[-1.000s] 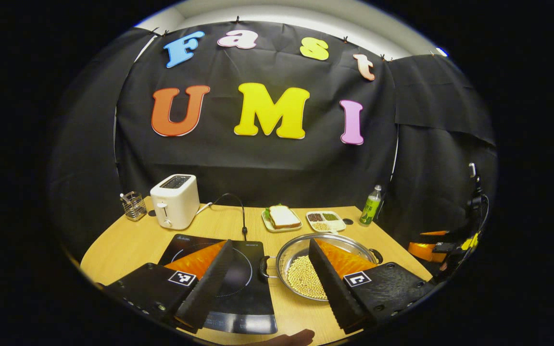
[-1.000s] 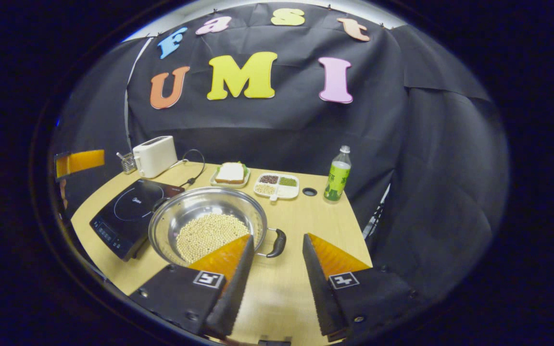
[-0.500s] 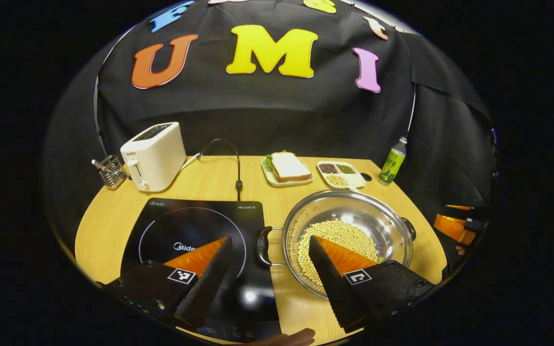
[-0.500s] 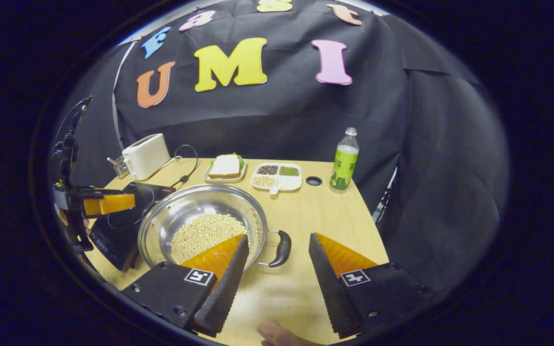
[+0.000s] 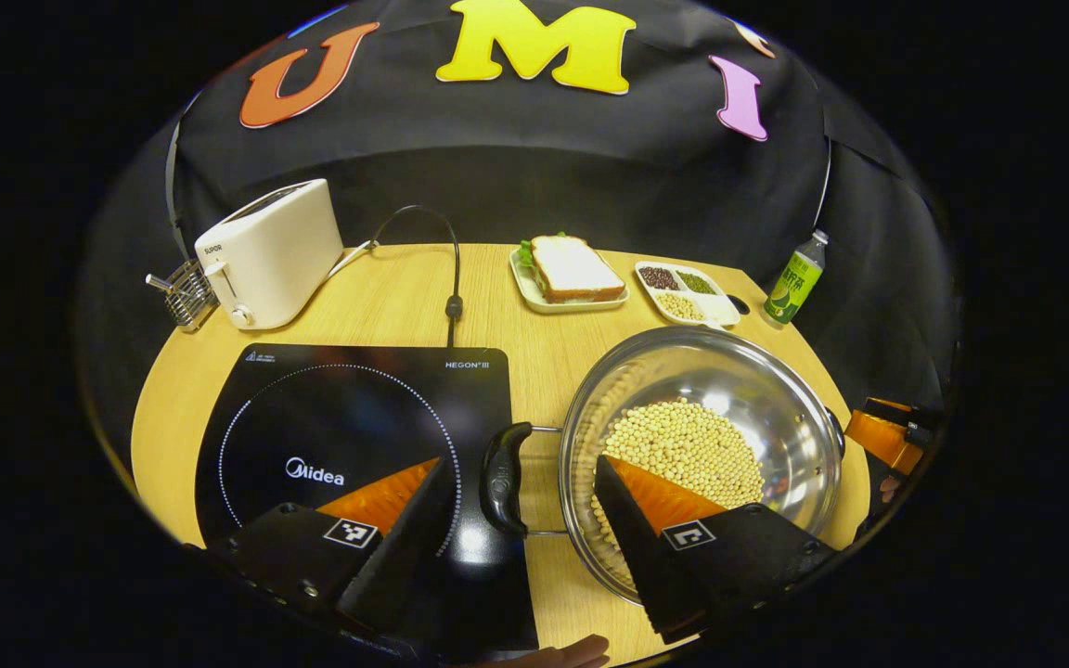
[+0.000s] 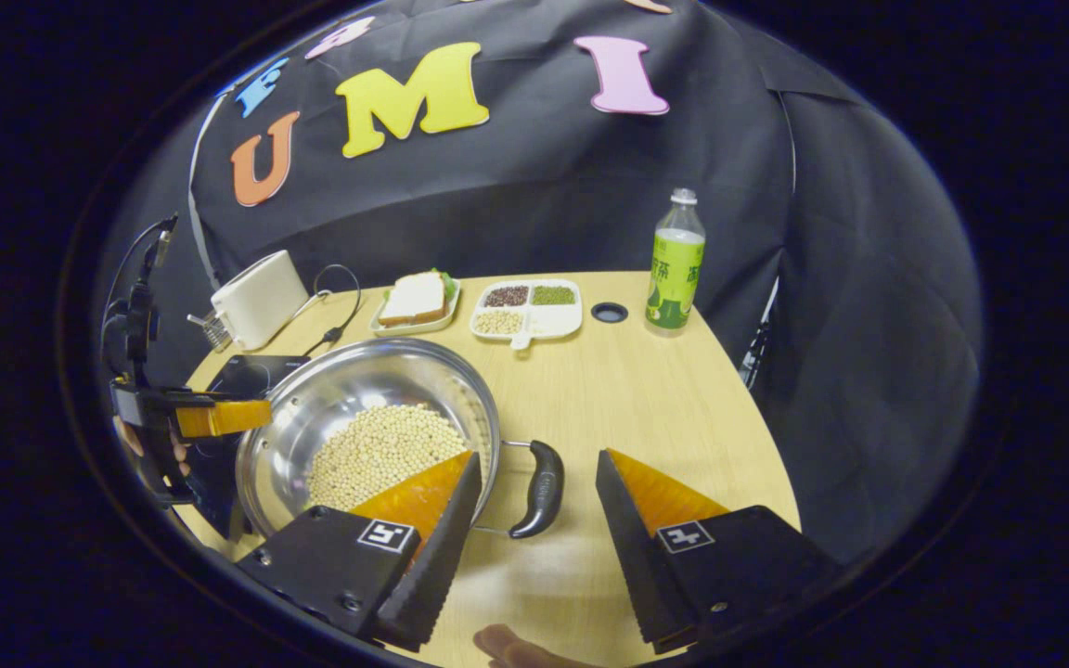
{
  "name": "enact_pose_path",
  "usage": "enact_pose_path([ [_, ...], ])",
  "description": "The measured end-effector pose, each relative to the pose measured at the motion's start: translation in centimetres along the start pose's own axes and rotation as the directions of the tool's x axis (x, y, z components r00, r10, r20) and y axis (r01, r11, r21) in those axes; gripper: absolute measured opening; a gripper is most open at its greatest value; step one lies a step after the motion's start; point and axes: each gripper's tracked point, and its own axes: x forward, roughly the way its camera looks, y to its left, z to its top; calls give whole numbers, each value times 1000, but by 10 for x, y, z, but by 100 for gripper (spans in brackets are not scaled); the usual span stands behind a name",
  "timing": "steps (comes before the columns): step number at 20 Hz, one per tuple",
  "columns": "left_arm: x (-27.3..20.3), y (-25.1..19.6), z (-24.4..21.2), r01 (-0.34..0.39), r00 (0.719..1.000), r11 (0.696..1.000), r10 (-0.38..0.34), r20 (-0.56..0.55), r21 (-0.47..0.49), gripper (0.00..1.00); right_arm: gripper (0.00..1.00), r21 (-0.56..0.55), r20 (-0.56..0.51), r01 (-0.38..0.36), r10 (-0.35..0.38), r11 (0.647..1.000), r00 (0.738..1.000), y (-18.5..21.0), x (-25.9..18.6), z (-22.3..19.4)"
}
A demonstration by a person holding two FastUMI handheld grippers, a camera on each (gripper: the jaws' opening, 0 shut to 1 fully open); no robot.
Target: First push the handle of the pot to place it horizontally, then grasp the pot with both hands and set it on the induction cooktop.
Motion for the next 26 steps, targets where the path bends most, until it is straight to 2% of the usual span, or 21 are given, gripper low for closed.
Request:
enact_pose_path([
  [4,4,-2,2,-10,1000,999,11,-4,43,92,81,32,-52,6,-4,999,999,0,17,-11],
  [7,8,-5,-4,-2,999,1000,2,-34,19,88,81,54,-84,-4,8,999,996,1,24,-18],
  [8,9,-1,-1,-23,999,999,23,-28,24,82,81,62,-97,-7,13,998,995,2,26,-20],
  [9,11,-1,-1,-23,999,1000,24,-32,21,70,81,75,-107,-18,26,997,994,4,26,-22],
  [10,11,-1,0,-24,999,1000,24,-38,18,73,81,93,-119,-34,45,995,992,7,27,-24],
  [12,12,0,-2,-33,998,999,34,-57,9,71,67,123,-141,-35,52,992,989,7,27,-26],
  [14,12,0,-2,-36,997,999,36,-70,5,64,65,143,-157,-21,44,990,987,8,28,-26],
  [15,10,0,-1,-35,997,999,36,-73,9,74,63,143,-163,-15,38,990,986,8,28,-26],
  [16,10,1,-1,-35,996,999,36,-78,7,72,61,138,-170,-11,34,990,985,8,28,-25],
  [17,8,0,-1,-35,996,999,36,-81,10,61,60,133,-174,-9,33,991,984,8,28,-25],
  [21,7,0,-2,-37,996,999,37,-81,7,58,58,137,-176,-9,33,991,984,9,27,-24],
  [26,4,-2,0,-37,999,999,38,-30,19,57,57,166,-158,-10,36,986,987,8,25,-26],
])
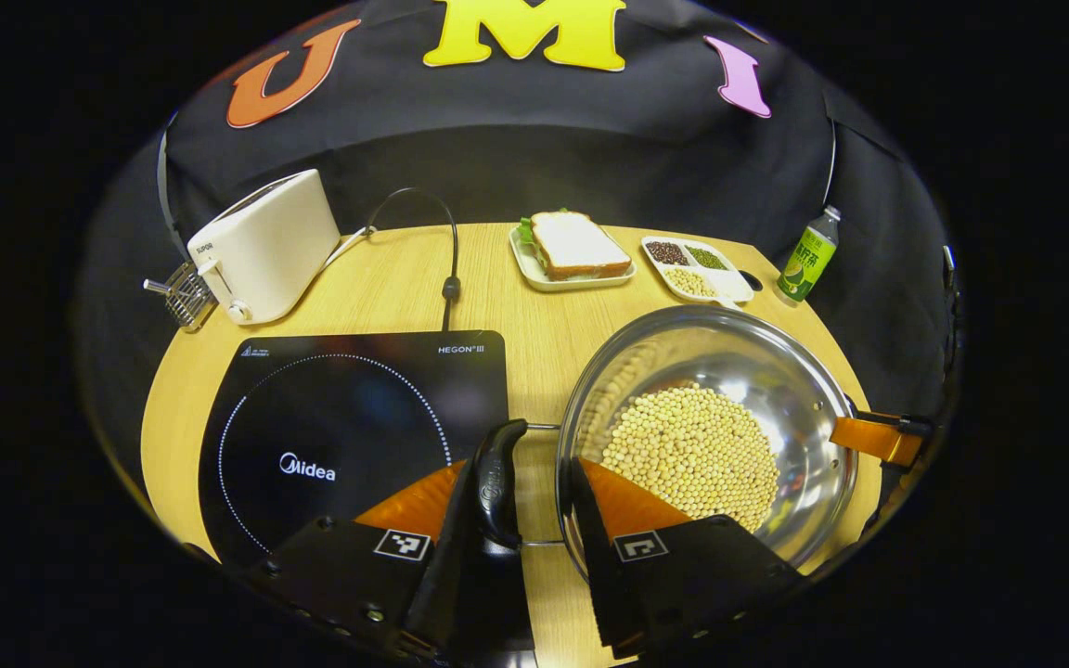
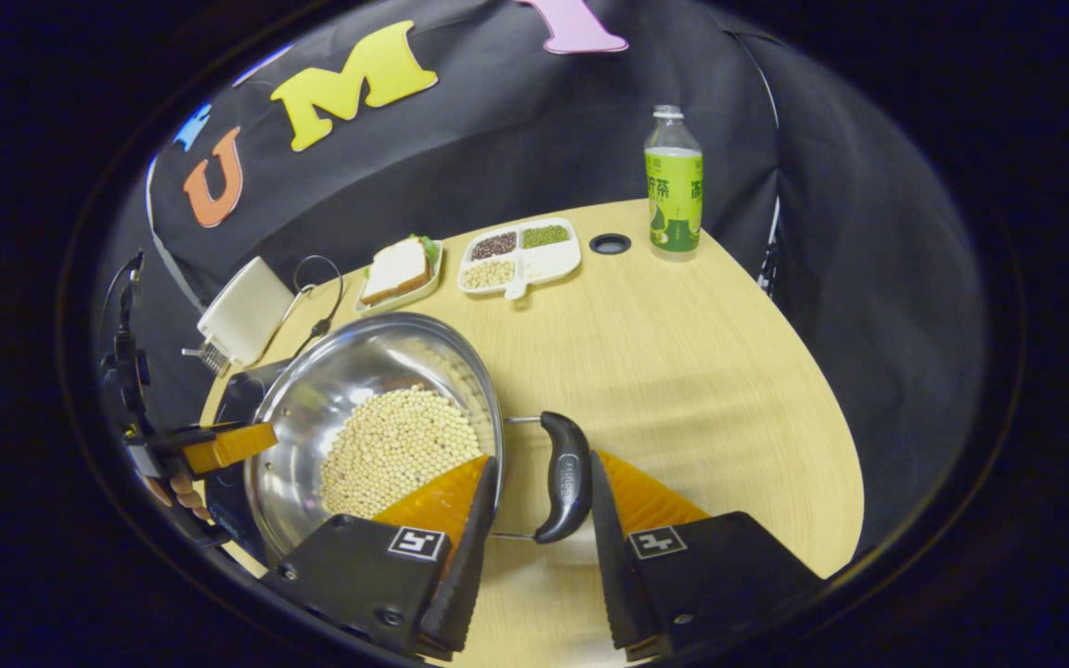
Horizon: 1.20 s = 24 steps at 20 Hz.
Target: First push the handle of the pot to place it horizontally, then grasp the pot with both hands and set it on the induction cooktop.
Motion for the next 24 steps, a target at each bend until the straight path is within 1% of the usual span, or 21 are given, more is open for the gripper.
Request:
enact_pose_path([
  [2,-4,0,2,1,1000,1000,-1,16,4,57,58,11,0,-2,2,1000,1000,1,-4,-1],
  [3,-4,-1,3,3,1000,1000,-3,23,-4,67,58,10,0,-1,1,1000,1000,1,-5,-1],
  [4,-8,0,4,7,1000,1000,-7,24,-1,53,57,7,5,-2,2,1000,1000,3,-11,0],
  [8,-27,0,9,22,999,1000,-21,49,-8,53,57,-11,29,8,-8,1000,1000,10,-30,7],
  [12,-48,13,16,34,997,999,-32,72,-31,53,57,-37,53,11,-9,999,999,29,-52,18],
  [17,-84,48,27,29,992,998,-22,122,-57,53,57,-68,80,1,4,998,997,75,-77,31],
  [20,-103,81,31,32,991,995,-19,135,-96,53,57,-97,93,-21,30,995,995,113,-87,37],
  [24,-129,126,35,3,988,992,16,152,-124,53,57,-134,99,-57,71,989,993,167,-92,42],
])
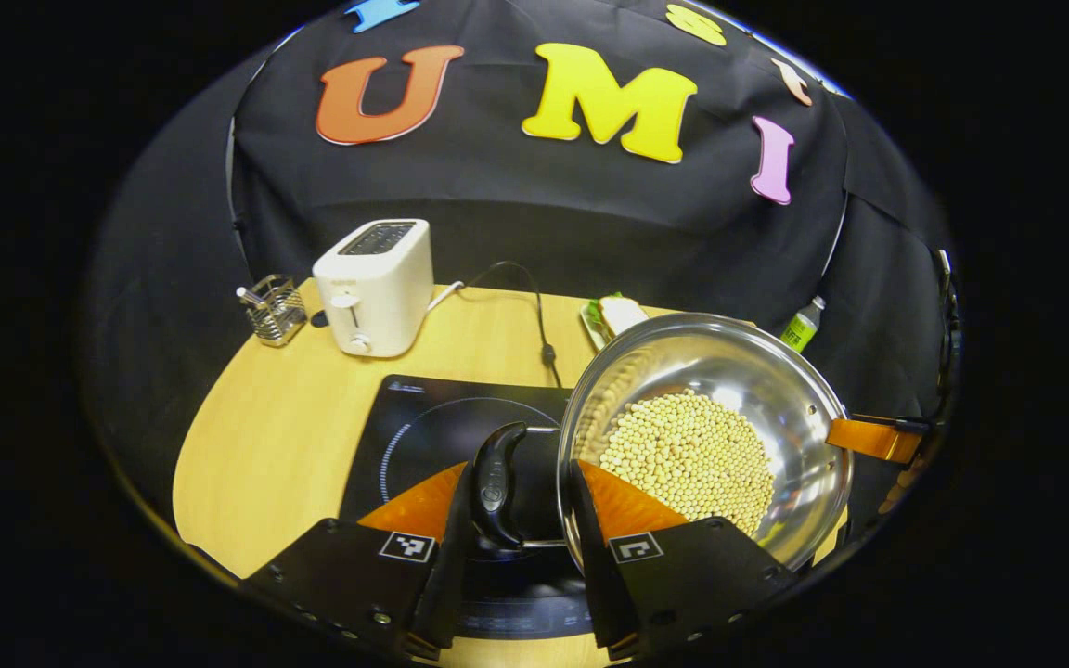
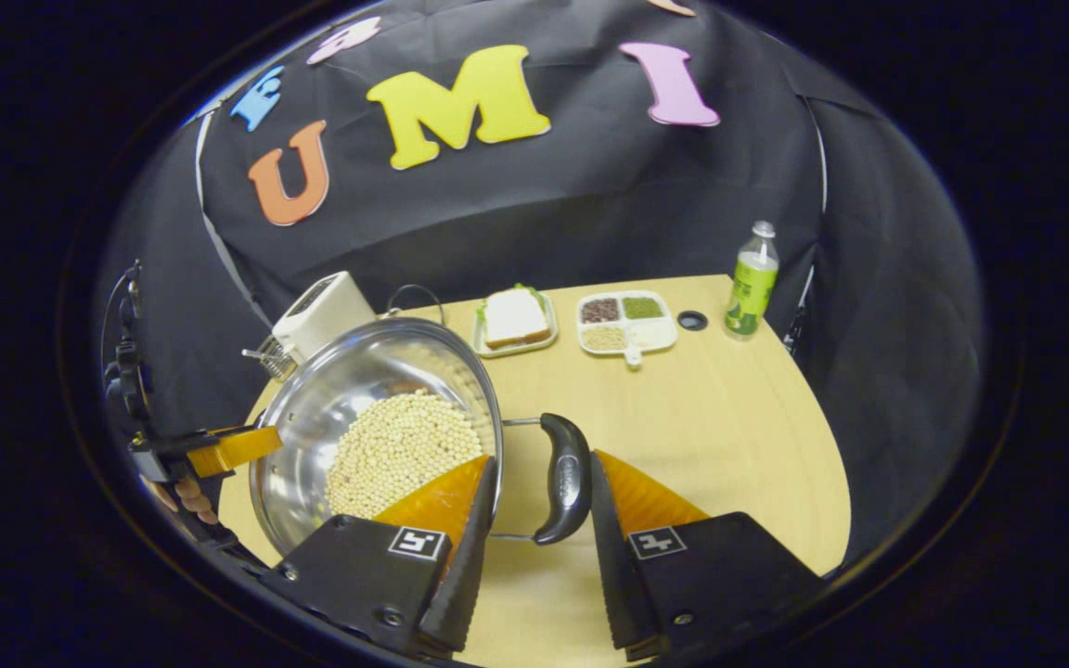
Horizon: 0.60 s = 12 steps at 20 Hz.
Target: First push the handle of the pot to place it horizontally, then grasp the pot with both hands and set it on the induction cooktop.
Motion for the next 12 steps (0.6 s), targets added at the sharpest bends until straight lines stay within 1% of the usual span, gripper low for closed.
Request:
enact_pose_path([
  [4,-20,47,13,-38,999,999,38,22,-28,53,58,-26,0,-41,41,999,999,50,8,9],
  [7,-19,80,15,-60,998,997,61,26,-51,53,57,-44,-3,-62,62,997,998,84,21,13],
  [10,-12,109,10,-77,997,995,78,13,-69,53,58,-59,-13,-70,70,996,997,107,42,7],
  [12,-3,123,1,-80,997,993,80,-12,-85,53,57,-62,-29,-71,70,996,997,119,55,0],
])
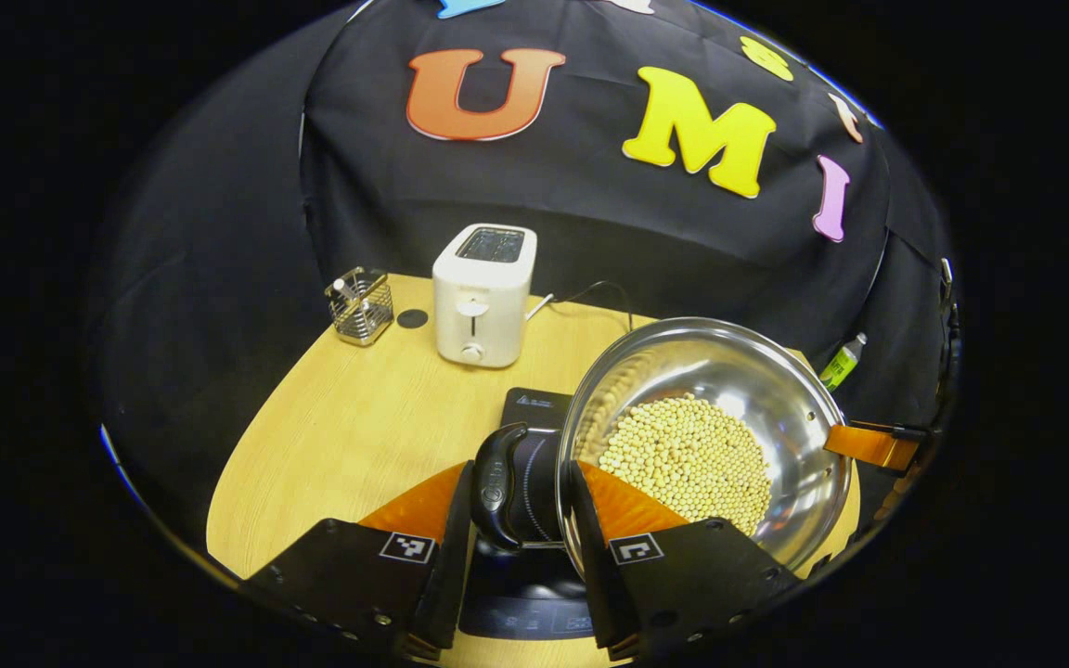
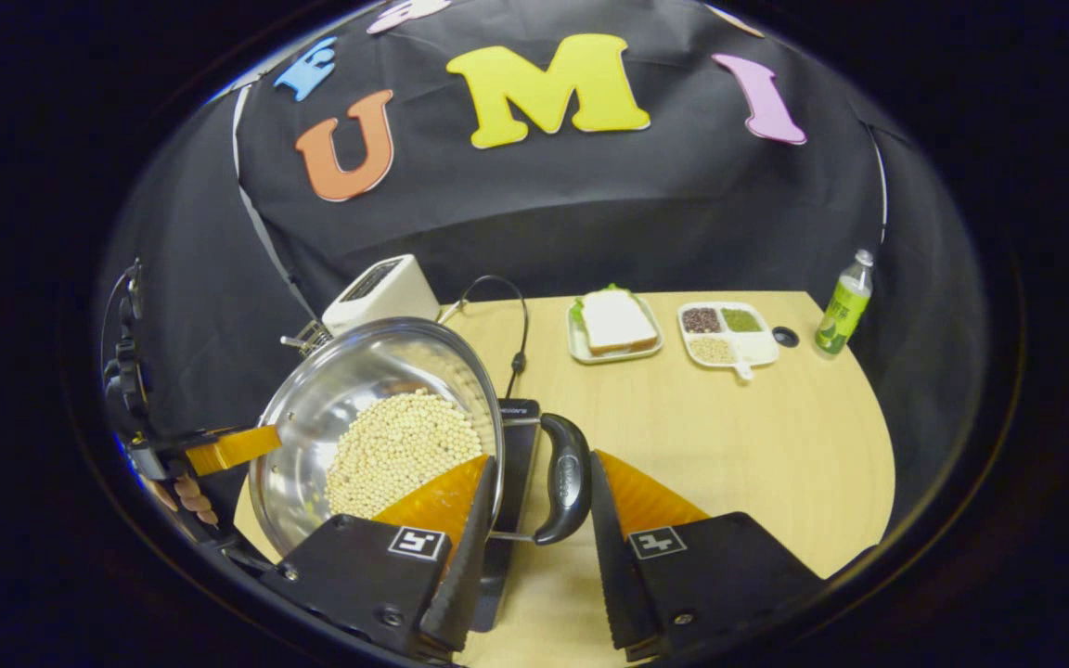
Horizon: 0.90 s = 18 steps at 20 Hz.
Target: First push the handle of the pot to place it horizontally, then grasp the pot with both hands and set it on the induction cooktop.
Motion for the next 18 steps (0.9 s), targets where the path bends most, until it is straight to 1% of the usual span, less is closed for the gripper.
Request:
enact_pose_path([
  [5,29,22,-11,-9,1000,1000,8,-26,-7,53,57,31,-14,1,0,1000,1000,9,36,-15],
  [7,39,25,-16,-1,999,1000,1,-37,-10,53,58,27,-13,5,-5,1000,1000,12,41,-17],
  [9,47,28,-18,4,999,999,-6,-39,-32,53,57,19,-7,5,-5,1000,1000,13,47,-17],
  [10,51,32,-18,6,1000,1000,-7,-29,-29,53,57,19,-3,3,-3,1000,1000,13,50,-17],
  [14,50,31,-19,9,1000,999,-10,-25,-35,53,58,23,8,-9,9,1000,1000,10,59,-17],
  [18,51,28,-16,18,1000,1000,-18,-6,-10,53,57,50,1,-18,18,999,1000,5,63,-23],
])
